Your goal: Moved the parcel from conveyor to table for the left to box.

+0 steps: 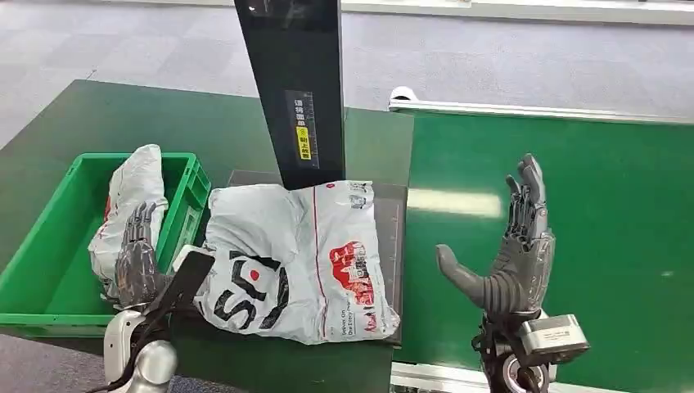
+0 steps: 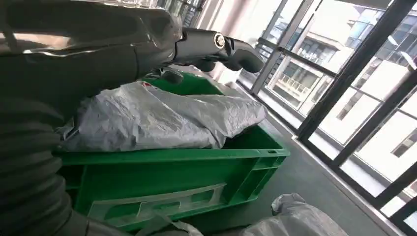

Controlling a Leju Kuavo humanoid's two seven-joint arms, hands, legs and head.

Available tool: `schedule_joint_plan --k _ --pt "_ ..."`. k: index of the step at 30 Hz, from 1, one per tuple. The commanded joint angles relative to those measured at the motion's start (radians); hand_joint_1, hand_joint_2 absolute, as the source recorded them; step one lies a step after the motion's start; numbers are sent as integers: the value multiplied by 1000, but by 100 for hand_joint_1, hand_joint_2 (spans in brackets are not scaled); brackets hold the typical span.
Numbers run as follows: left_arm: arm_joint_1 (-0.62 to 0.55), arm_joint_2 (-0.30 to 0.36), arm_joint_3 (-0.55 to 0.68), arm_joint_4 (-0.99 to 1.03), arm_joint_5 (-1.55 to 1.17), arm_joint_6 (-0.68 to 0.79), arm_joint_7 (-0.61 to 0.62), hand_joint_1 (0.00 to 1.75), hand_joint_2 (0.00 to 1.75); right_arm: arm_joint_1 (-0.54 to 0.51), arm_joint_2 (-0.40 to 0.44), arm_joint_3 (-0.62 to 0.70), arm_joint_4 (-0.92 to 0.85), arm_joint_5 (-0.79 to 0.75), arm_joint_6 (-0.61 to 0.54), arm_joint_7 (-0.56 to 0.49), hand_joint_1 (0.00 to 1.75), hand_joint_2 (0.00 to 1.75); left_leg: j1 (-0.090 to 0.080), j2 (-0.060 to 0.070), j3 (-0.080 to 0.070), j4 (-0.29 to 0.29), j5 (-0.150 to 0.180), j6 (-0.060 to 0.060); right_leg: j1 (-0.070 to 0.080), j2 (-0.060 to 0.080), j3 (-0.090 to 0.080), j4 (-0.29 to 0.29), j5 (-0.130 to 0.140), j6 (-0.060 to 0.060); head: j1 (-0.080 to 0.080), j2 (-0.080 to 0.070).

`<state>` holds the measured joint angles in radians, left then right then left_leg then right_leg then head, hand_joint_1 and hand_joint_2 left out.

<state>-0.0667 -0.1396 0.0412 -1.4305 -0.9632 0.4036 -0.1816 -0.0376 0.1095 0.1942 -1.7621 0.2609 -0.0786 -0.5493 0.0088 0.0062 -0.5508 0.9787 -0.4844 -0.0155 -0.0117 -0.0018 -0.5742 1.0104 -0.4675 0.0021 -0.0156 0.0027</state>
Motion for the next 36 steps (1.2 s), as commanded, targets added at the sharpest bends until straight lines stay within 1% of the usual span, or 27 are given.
schedule_joint_plan --k 1,3,4,5,6,7,8,9,11,13,16,18,19,20,21,22,23,24,25,26,27,28,29,31,33,35,36 --pt "5 -3 13 -18 55 12 -39 0 175 12 9 -49 -5 -2 4 -2 0 175 0 -1 0 0 0 0 0 -1 1 -1 0 0 0 0" --pt "9 -13 23 -43 -22 128 -36 0 175 21 11 -49 0 3 1 -3 0 175 1 -1 0 -1 0 0 1 0 1 -2 0 0 0 0" --pt "10 -22 31 -61 -10 186 -48 0 175 24 11 -47 4 4 -1 -4 0 175 0 -1 0 0 0 0 0 -1 0 -1 0 0 0 0" --pt "13 -30 39 -95 49 259 -88 0 175 26 11 -45 11 6 -4 -6 0 175 1 -1 0 -1 0 0 1 -1 1 -2 0 0 0 0" --pt "21 -41 56 -136 130 295 -164 0 175 23 9 -40 22 6 -9 -10 0 175 1 0 0 0 0 0 1 0 1 -1 0 0 0 0" --pt "33 -55 76 -168 194 295 -223 0 175 19 10 -37 33 5 -12 -14 0 175 1 0 0 0 0 0 1 0 0 0 0 0 0 0" --pt "39 -67 75 -219 345 295 -296 0 175 13 7 -32 45 5 -16 -17 0 175 1 1 -1 0 -1 1 1 2 0 -1 1 0 0 0" --pt "59 -48 54 -257 517 286 -386 0 175 3 5 -28 64 -2 -23 -22 0 175 1 2 -1 1 -1 0 1 2 0 0 0 0 0 0" --pt "68 -44 46 -281 541 278 -393 0 175 -4 3 -28 73 -6 -26 -25 0 175 1 2 0 0 0 1 1 2 1 -2 1 0 0 0" --pt "75 -44 40 -299 568 295 -427 0 175 -9 0 -28 80 -12 -33 -30 0 175 1 1 0 0 0 0 1 1 0 -1 0 0 0 0" --pt "83 -55 43 -312 617 295 -457 0 175 -7 -2 -27 78 -14 -39 -32 0 175 1 0 0 -1 0 1 1 1 1 -2 1 0 0 0" --pt "96 -14 -7 -318 680 190 -466 0 175 -2 -8 -26 77 -21 -46 -39 0 175 1 0 0 -1 0 0 1 1 1 -1 1 0 0 0" --pt "99 14 -42 -314 693 108 -452 0 175 -1 -10 -27 78 -24 -48 -42 0 175 1 0 0 -1 0 0 1 1 1 -1 0 0 0 0" --pt "95 24 -65 -302 676 59 -432 0 175 1 -15 -32 79 -30 -49 -47 0 175 1 0 1 -2 0 0 1 1 2 -2 1 0 0 0" --pt "90 64 -125 -287 619 -97 -386 0 175 -1 -21 -35 82 -38 -45 -54 0 175 1 -1 1 -1 0 0 1 0 1 -1 0 0 0 0" --pt "86 70 -156 -272 537 -169 -361 0 175 -6 -21 -39 85 -43 -37 -58 0 175 0 -2 1 -1 0 0 0 -1 2 -1 0 0 0 0" --pt "82 64 -179 -251 472 -209 -346 0 175 -10 -19 -41 87 -43 -29 -59 0 175 1 -4 1 -2 1 0 1 -3 3 -3 1 -1 0 0" --pt "81 66 -198 -243 447 -247 -334 0 175 -13 -19 -40 87 -42 -23 -59 0 175 0 -3 1 -1 1 0 0 -2 2 -1 0 0 0 0" --pt "80 63 -224 -229 450 -329 -324 0 175 -20 -20 -37 90 -44 -8 -56 0 175 1 -3 1 -2 1 1 1 -3 2 -3 1 0 0 0" --pt "81 51 -231 -217 446 -328 -326 0 175 -27 -15 -36 94 -44 -7 -55 0 175 1 -2 1 -1 1 1 1 -2 2 -2 1 0 0 0" --pt "78 54 -253 -201 438 -368 -321 0 175 -33 -13 -34 97 -44 -3 -52 0 175 0 -1 1 -1 1 1 0 0 2 -2 1 0 0 0" --pt "70 43 -273 -166 447 -414 -313 0 175 -39 -10 -33 98 -44 3 -47 0 175 1 0 1 -3 2 2 1 0 2 -5 2 0 0 0" --pt "63 32 -282 -141 445 -411 -315 0 175 -42 -8 -32 97 -44 4 -44 0 175 0 0 2 -2 1 1 0 1 2 -3 1 0 0 0" --pt "47 25 -310 -72 448 -460 -296 0 175 -43 -5 -32 95 -44 7 -37 0 175 0 -2 1 -3 2 1 0 -2 3 -3 1 0 0 0" --pt "19 7 -335 42 431 -461 -289 0 175 -32 -1 -34 85 -42 9 -35 0 175 0 -3 2 -2 1 0 0 -2 3 -2 0 0 0 0" --pt "7 -1 -344 95 423 -443 -303 0 175 -22 0 -35 81 -42 8 -34 0 175 0 -4 2 -2 2 1 0 -3 3 -3 0 0 0 0" --pt "-1 -6 -349 127 423 -445 -303 0 175 -16 1 -35 77 -40 11 -35 0 175 0 -3 2 -2 1 1 0 -2 3 -2 0 0 0 0"
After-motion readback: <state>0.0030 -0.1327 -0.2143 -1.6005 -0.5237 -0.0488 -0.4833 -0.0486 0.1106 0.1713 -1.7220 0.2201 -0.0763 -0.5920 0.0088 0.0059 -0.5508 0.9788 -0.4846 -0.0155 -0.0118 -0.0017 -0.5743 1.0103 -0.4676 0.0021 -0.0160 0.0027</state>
